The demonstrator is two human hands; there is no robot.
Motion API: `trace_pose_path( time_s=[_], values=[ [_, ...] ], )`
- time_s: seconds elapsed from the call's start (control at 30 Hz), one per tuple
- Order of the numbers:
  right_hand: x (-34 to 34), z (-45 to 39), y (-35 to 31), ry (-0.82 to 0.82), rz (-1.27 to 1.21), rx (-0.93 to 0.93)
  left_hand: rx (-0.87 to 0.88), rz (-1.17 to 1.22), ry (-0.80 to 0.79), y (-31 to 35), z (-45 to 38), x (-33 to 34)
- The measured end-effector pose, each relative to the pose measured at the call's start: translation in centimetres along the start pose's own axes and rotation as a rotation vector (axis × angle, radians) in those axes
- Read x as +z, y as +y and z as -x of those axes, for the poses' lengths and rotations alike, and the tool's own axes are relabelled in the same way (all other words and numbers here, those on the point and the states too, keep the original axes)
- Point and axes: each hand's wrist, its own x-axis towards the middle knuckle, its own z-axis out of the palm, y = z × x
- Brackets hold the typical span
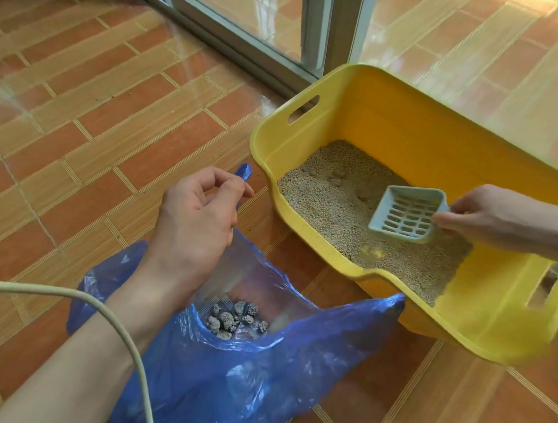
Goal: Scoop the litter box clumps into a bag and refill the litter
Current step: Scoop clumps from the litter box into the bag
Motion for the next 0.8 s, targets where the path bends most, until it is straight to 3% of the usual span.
trace_pose_path(
  time_s=[0.17, 0.33, 0.8],
  values=[
    [0.5, -2.5, 2.7, -0.001, 0.037, 0.145, -0.020, 0.013, -0.003, -0.1, 0.1, 0.4],
    [1.3, -4.2, 3.4, -0.077, -0.160, 0.234, -0.025, 0.002, -0.004, -0.4, 0.0, 0.3],
    [2.9, -5.4, 1.9, -0.216, -0.358, 0.182, -0.032, 0.005, -0.008, -0.5, -0.2, 0.7]
  ],
)
